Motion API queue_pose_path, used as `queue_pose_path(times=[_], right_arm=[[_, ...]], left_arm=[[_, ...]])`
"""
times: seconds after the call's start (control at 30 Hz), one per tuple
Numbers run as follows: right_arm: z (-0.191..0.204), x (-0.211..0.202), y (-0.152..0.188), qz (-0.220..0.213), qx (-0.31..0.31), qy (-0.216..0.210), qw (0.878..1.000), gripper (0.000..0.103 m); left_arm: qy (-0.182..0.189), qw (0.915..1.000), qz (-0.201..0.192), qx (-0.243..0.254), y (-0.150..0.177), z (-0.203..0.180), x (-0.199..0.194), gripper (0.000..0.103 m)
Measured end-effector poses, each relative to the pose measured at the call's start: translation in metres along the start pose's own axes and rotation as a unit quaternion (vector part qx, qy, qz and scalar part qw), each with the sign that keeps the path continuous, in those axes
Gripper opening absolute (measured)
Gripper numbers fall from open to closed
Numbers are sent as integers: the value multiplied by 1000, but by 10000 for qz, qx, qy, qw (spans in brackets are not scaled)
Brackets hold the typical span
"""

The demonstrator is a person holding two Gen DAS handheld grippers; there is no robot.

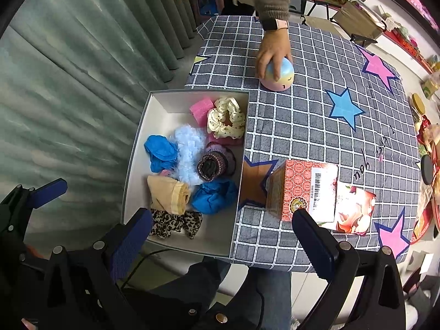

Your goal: Organize soft objects

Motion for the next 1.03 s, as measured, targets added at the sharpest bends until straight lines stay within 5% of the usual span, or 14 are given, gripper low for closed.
queue_pose_path(times=[1.03], right_arm=[[-4, 23, -2, 370, -139, 273, 9988, 102]], left_arm=[[31, 9996, 233, -130, 8, 9, 36, 102]])
Point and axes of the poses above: each gripper's, at about its wrist camera, not at the fingertips, and x roughly the way its jaws point, z to its left, y to its underside, the point moved 4 cm from there along x, roughly the way its jaws point, and after that the axes turned 3 degrees about y, right-handed, at the moved point
